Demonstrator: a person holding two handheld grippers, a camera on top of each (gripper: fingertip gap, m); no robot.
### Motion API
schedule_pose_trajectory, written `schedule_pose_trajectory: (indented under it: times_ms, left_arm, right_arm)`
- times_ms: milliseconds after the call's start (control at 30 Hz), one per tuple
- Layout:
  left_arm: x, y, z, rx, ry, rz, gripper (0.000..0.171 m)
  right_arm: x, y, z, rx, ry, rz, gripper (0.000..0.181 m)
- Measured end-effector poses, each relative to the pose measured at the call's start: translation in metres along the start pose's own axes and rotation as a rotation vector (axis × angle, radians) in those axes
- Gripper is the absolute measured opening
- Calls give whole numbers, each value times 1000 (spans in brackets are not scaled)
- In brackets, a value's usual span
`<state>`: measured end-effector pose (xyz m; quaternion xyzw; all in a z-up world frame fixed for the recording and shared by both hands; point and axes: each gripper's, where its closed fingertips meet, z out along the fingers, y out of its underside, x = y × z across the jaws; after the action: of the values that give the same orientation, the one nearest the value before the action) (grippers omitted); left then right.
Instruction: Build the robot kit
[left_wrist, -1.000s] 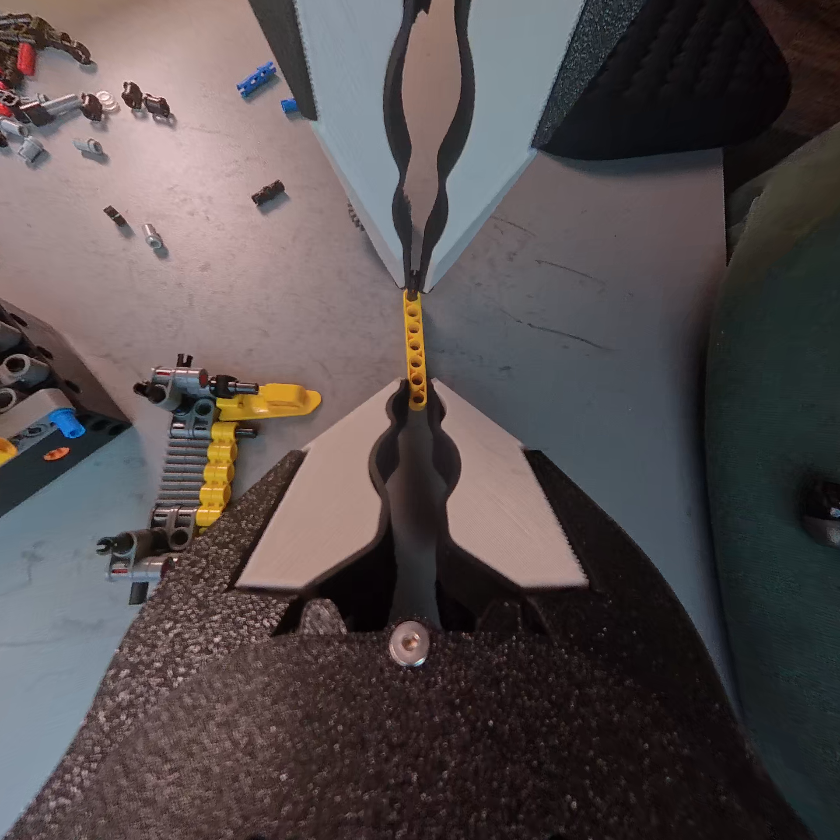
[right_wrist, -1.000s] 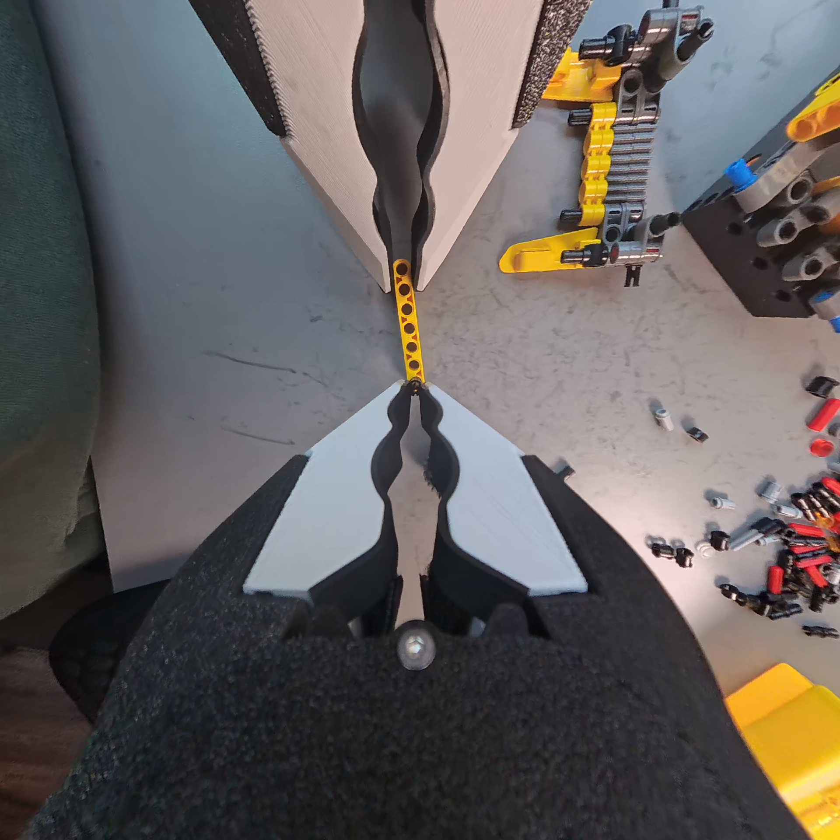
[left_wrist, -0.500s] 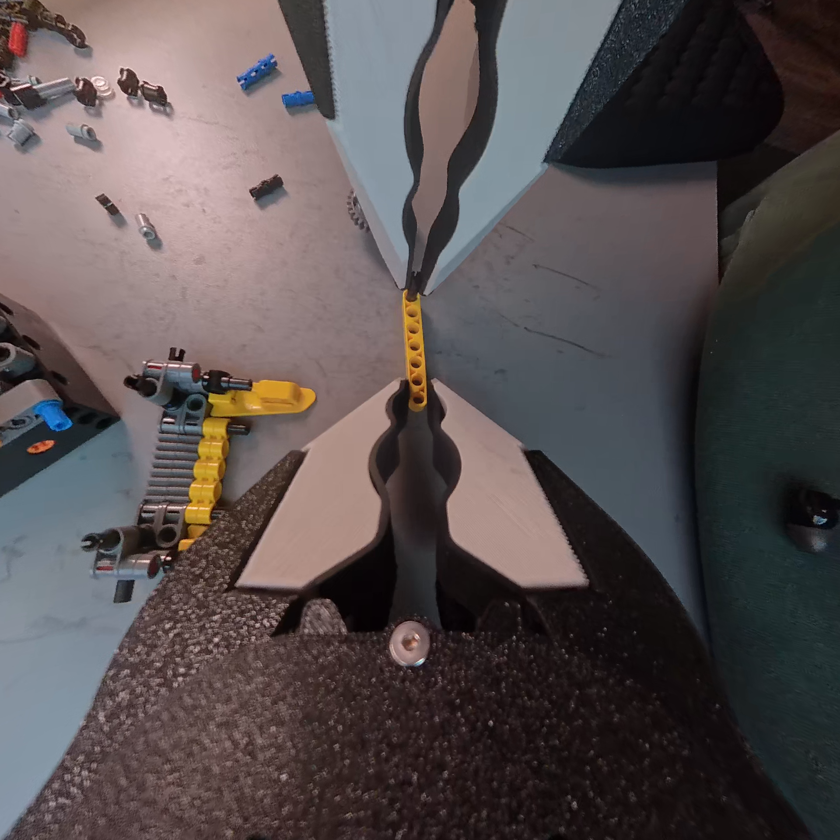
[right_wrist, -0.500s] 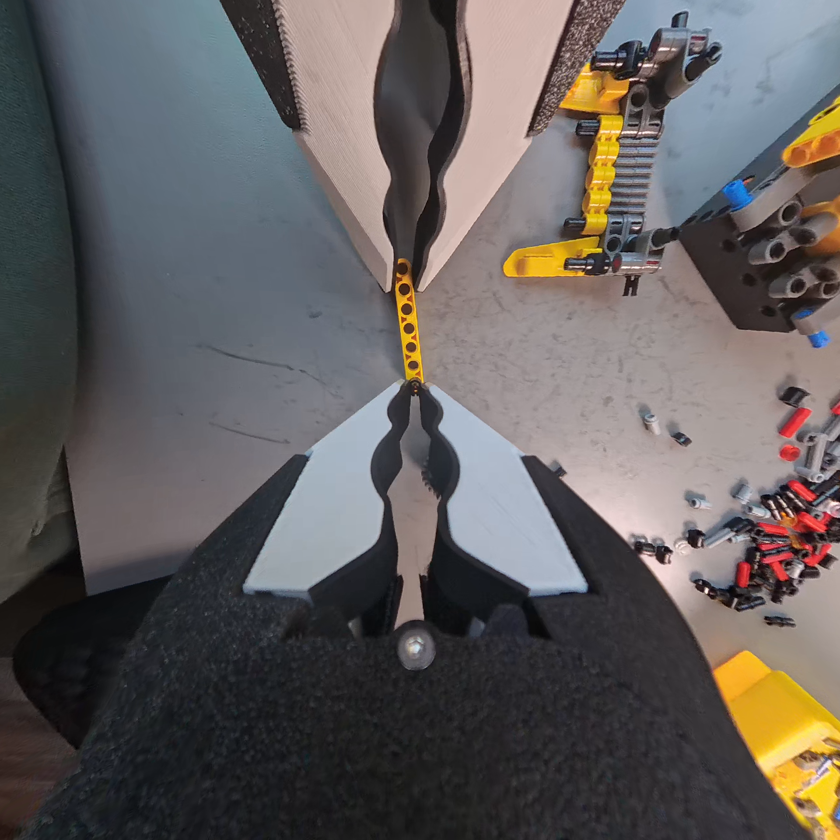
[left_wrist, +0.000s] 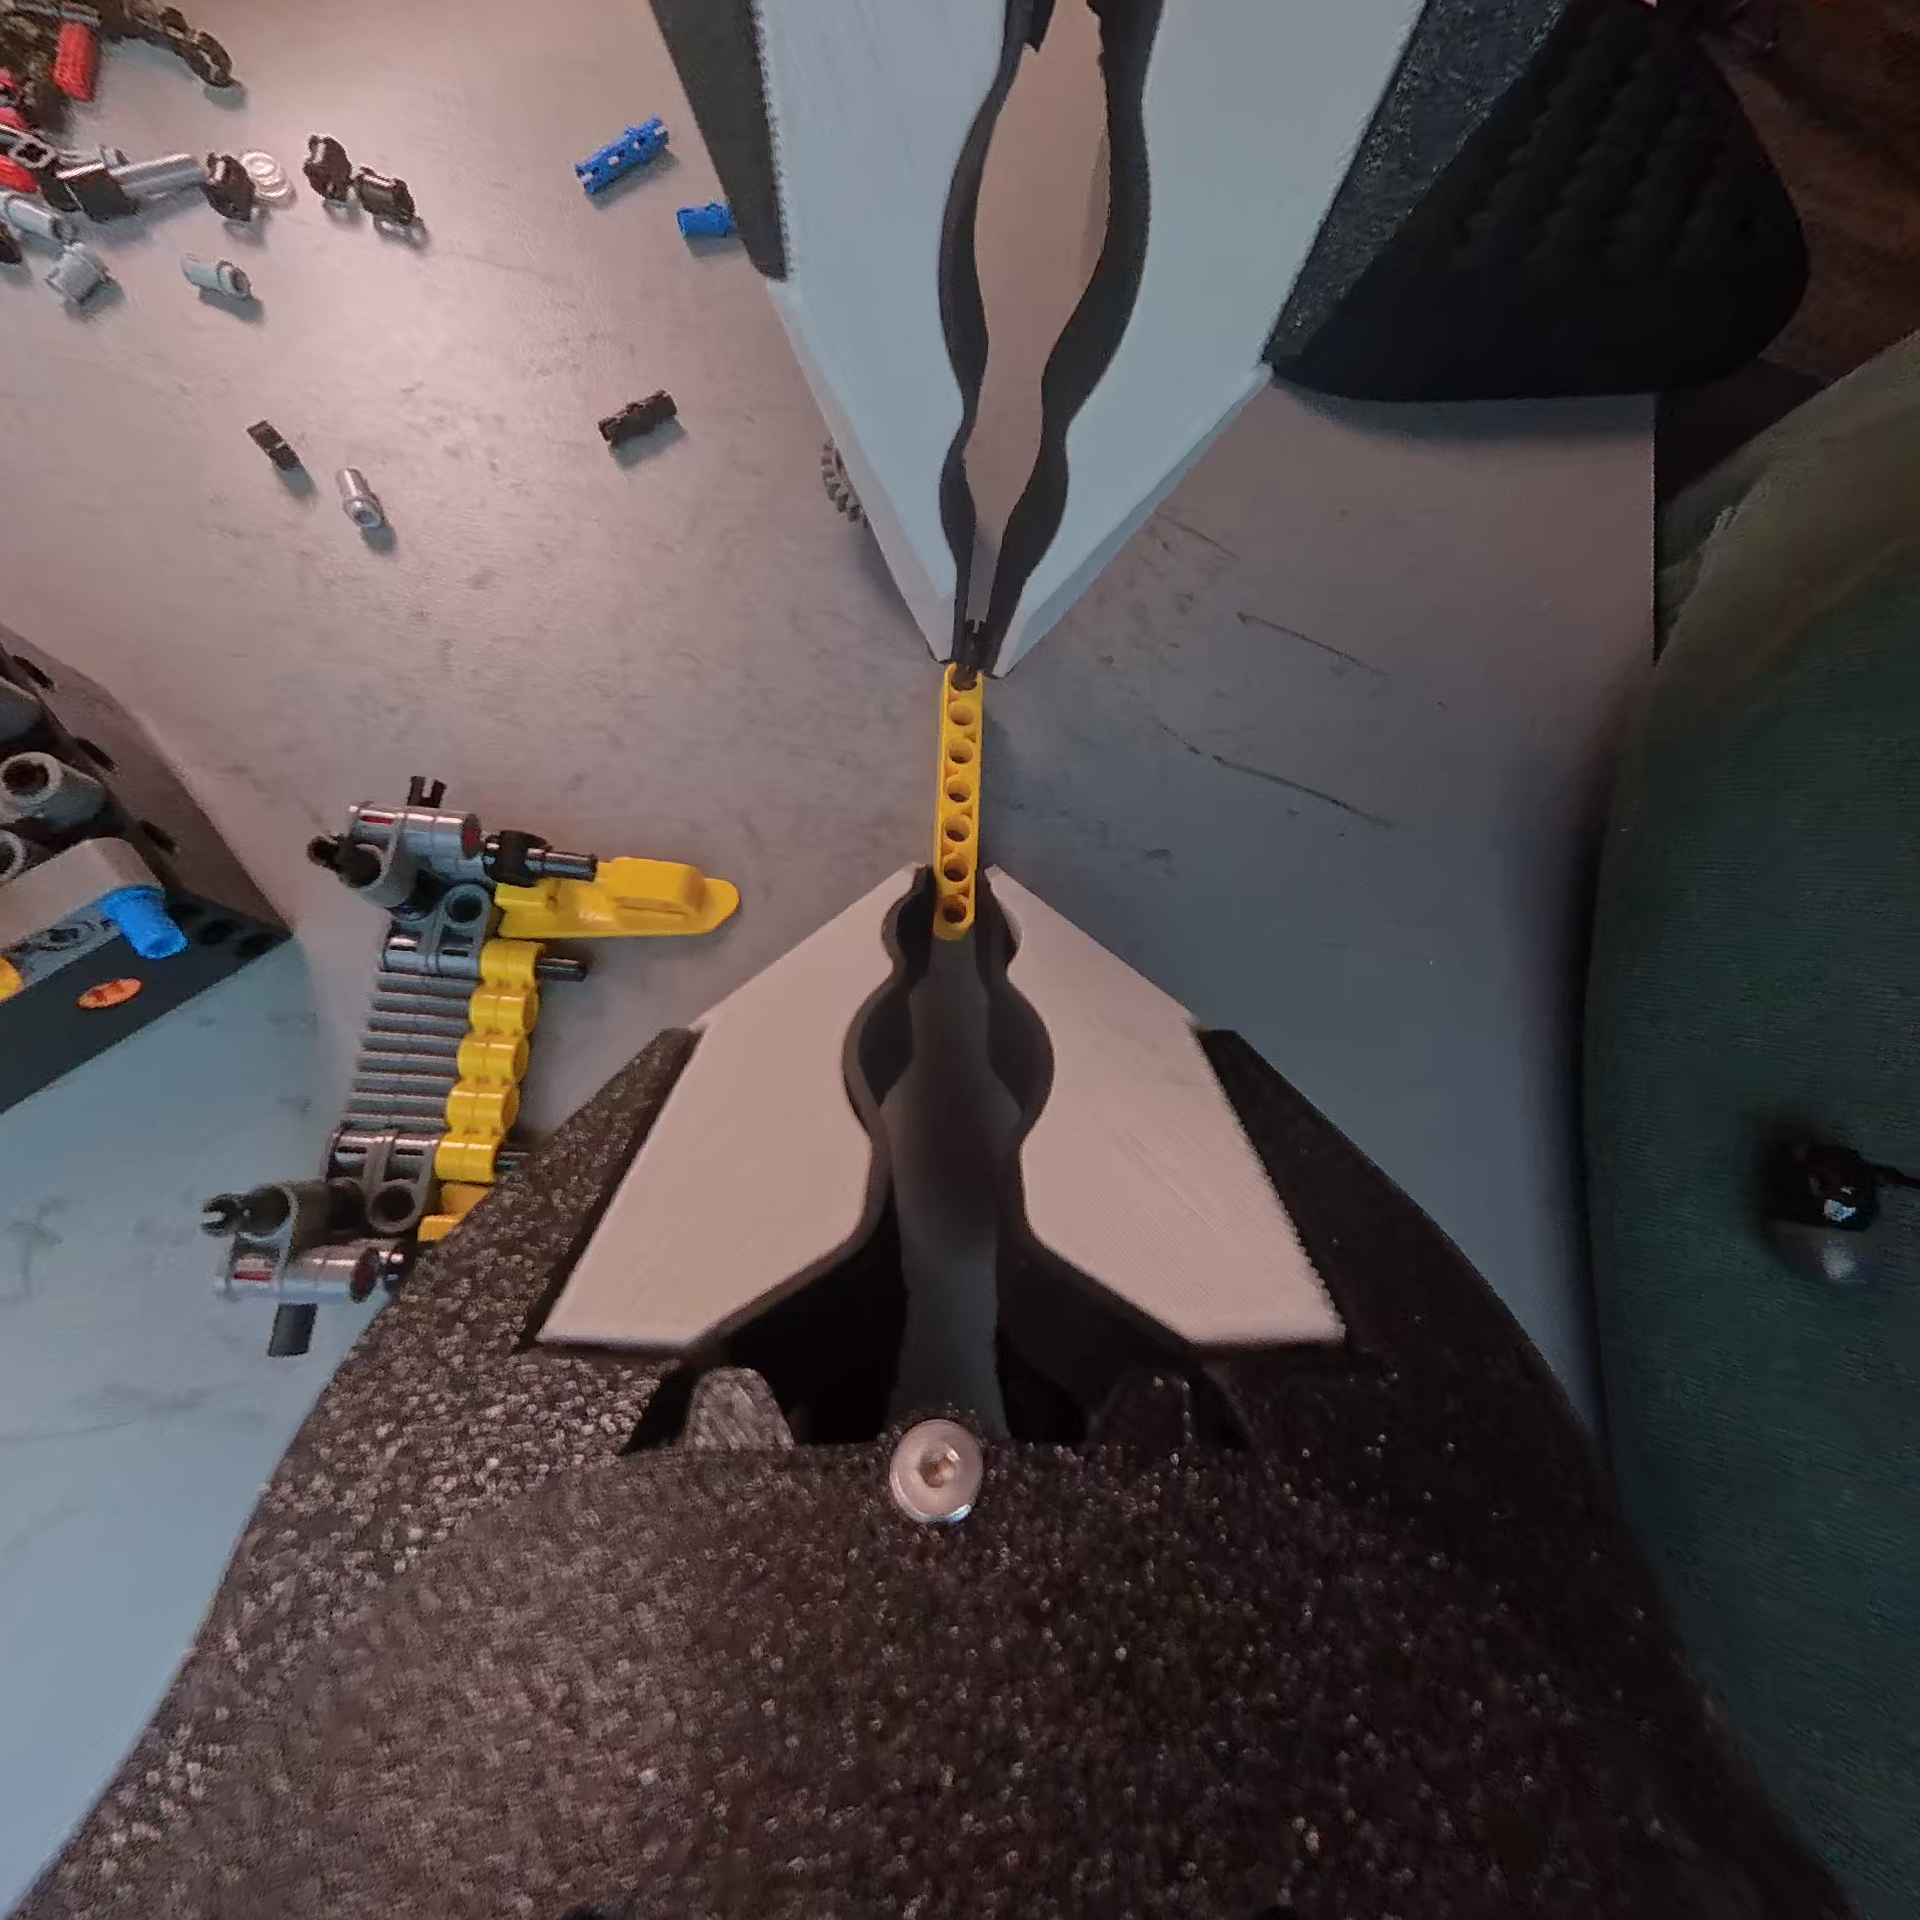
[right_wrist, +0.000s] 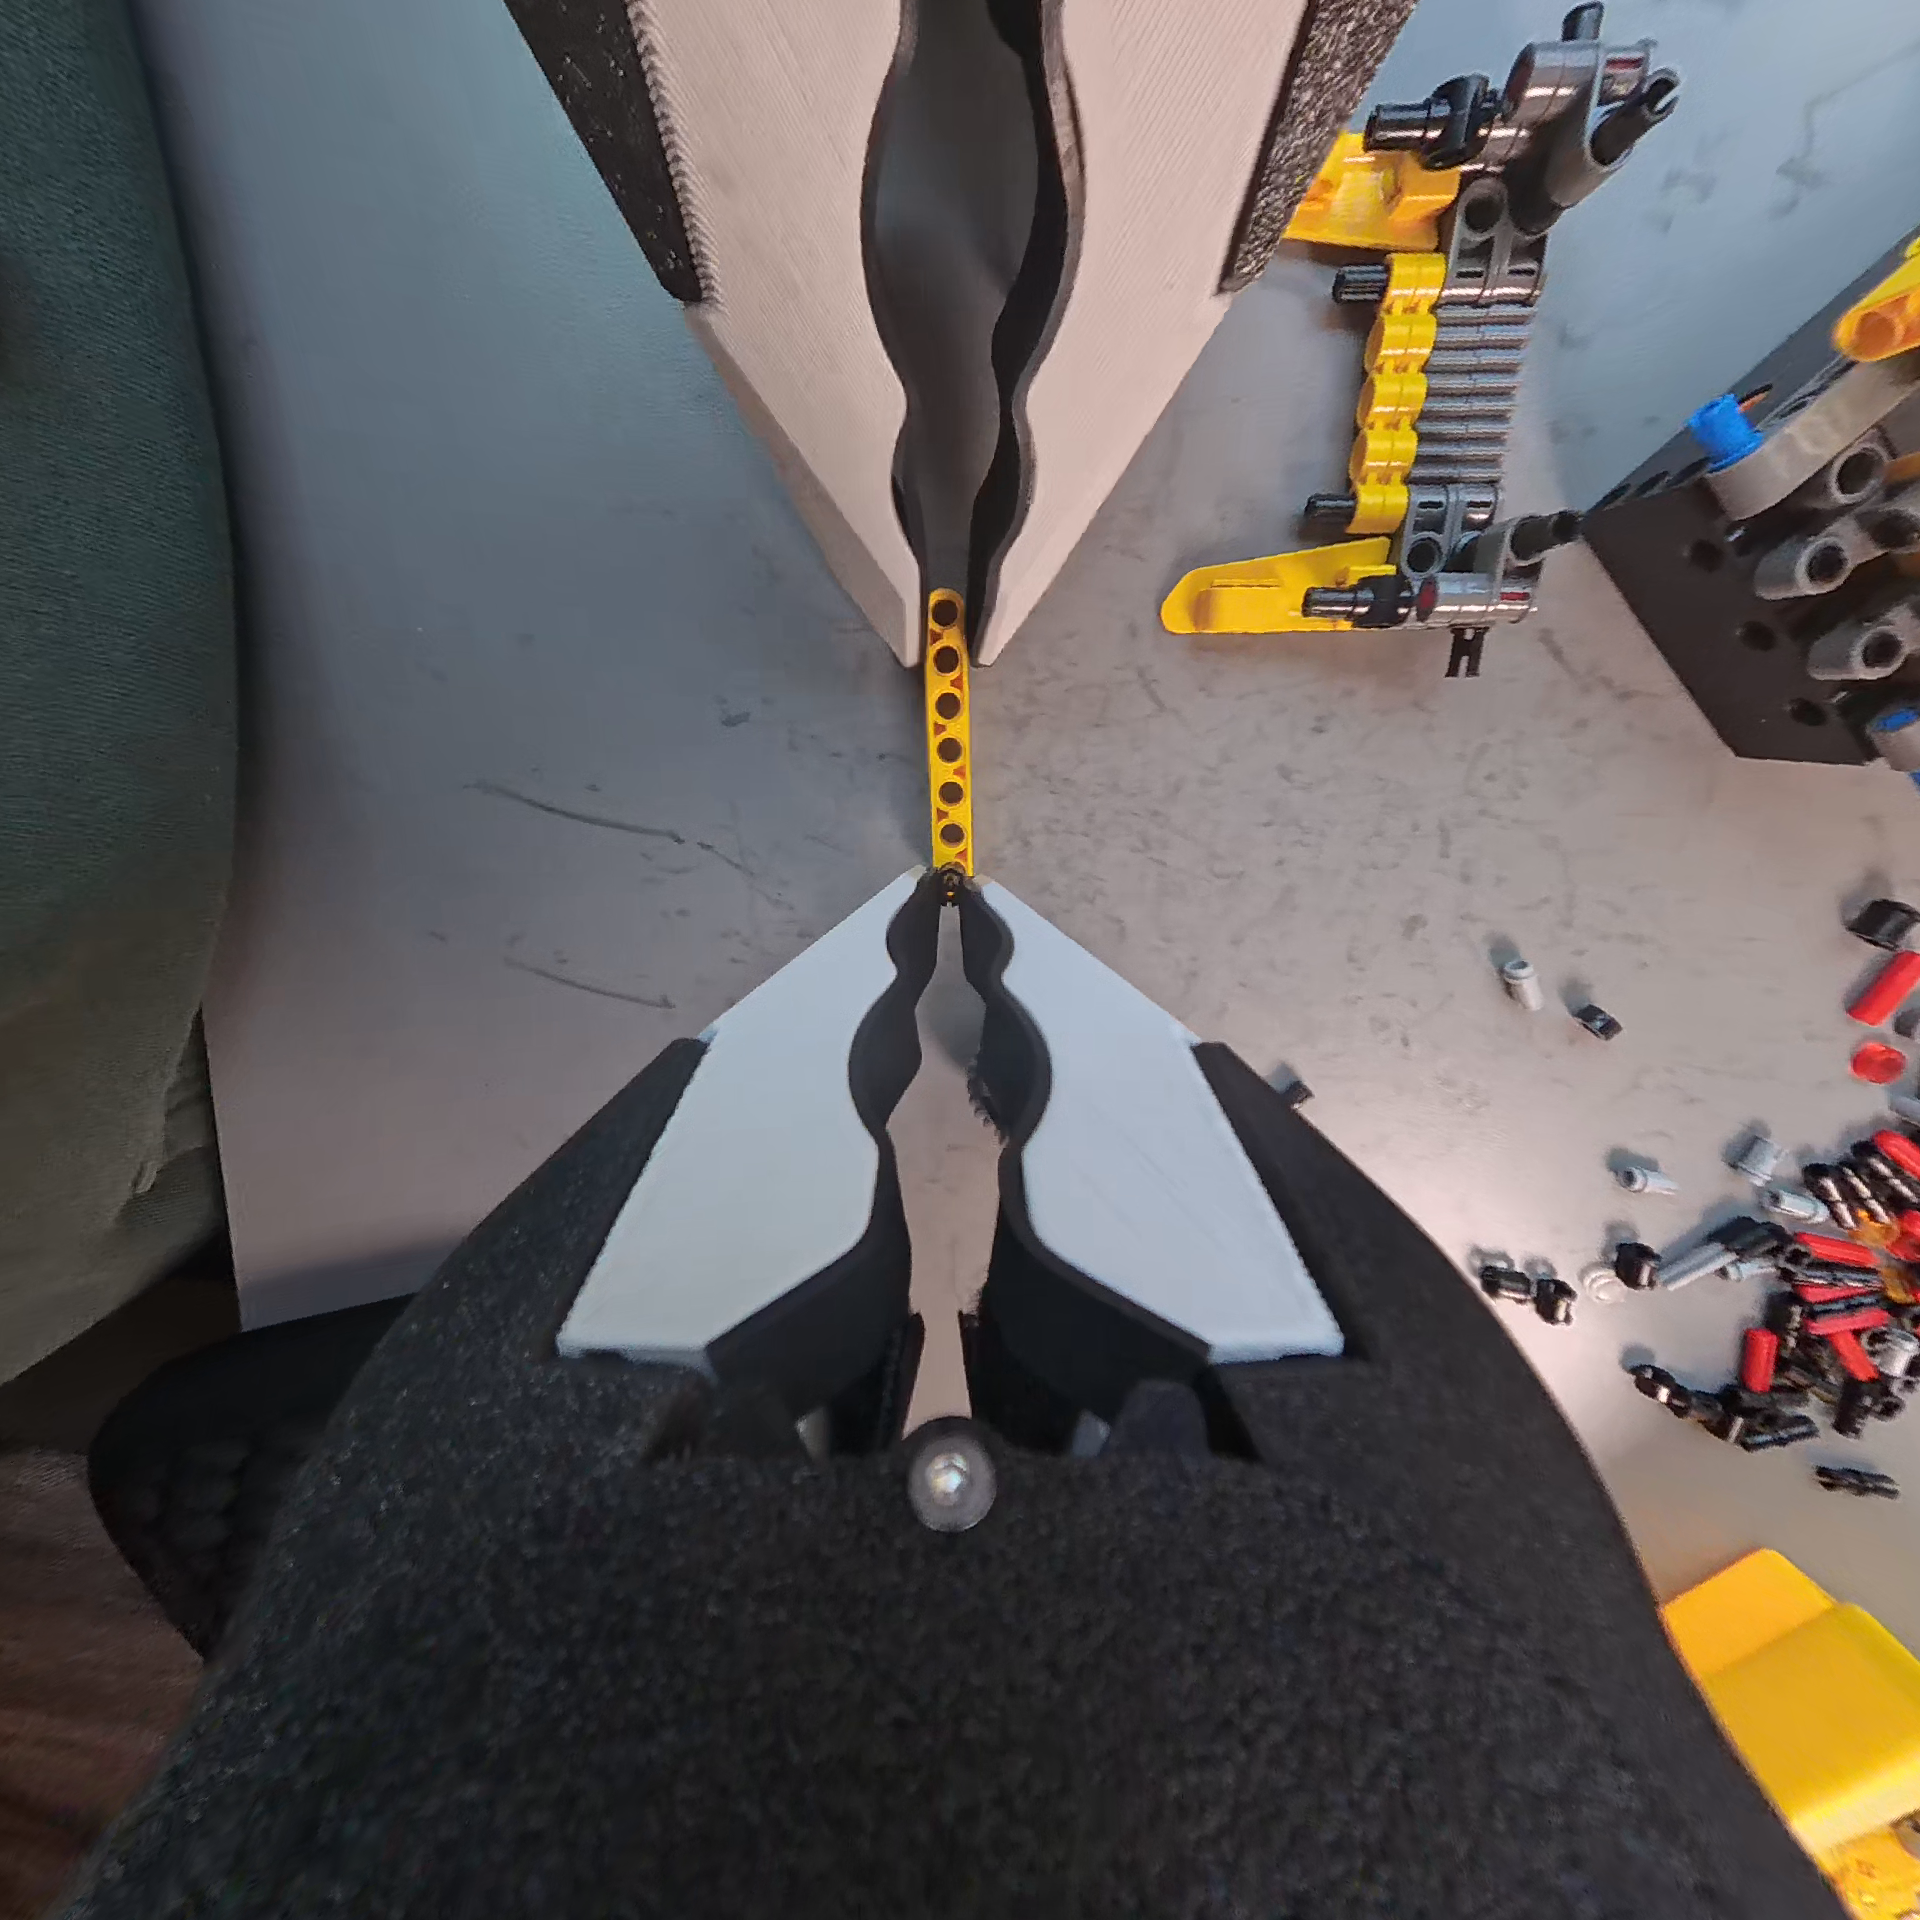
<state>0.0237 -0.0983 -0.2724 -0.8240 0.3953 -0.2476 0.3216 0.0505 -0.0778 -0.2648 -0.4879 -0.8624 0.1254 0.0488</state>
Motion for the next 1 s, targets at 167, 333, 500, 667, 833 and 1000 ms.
schedule_pose_trajectory:
  times_ms: [167, 333, 500, 667, 833, 1000]
  left_arm:
    - [-1, 0, 0, 2, -12, -5, 6]
    - [-3, 0, 0, 2, -18, -14, 6]
    - [-1, 0, 1, 0, -28, 6, 6]
    - [-3, 0, 0, 2, -48, 1, 6]
    - [-3, -1, 1, 2, -57, 10, 6]
    - [0, -1, 2, 1, -31, 2, 7]
  right_arm:
    - [8, -1, 0, -13, 14, 20, 2]
    - [8, -1, 1, -33, 12, 1, 2]
    - [11, -1, 1, 0, 13, 86, 2]
    - [10, -4, 2, 19, -54, 169, 2]
    - [10, -4, 7, 28, -42, 146, 2]
    - [6, -2, 5, 90, -70, 106, 3]
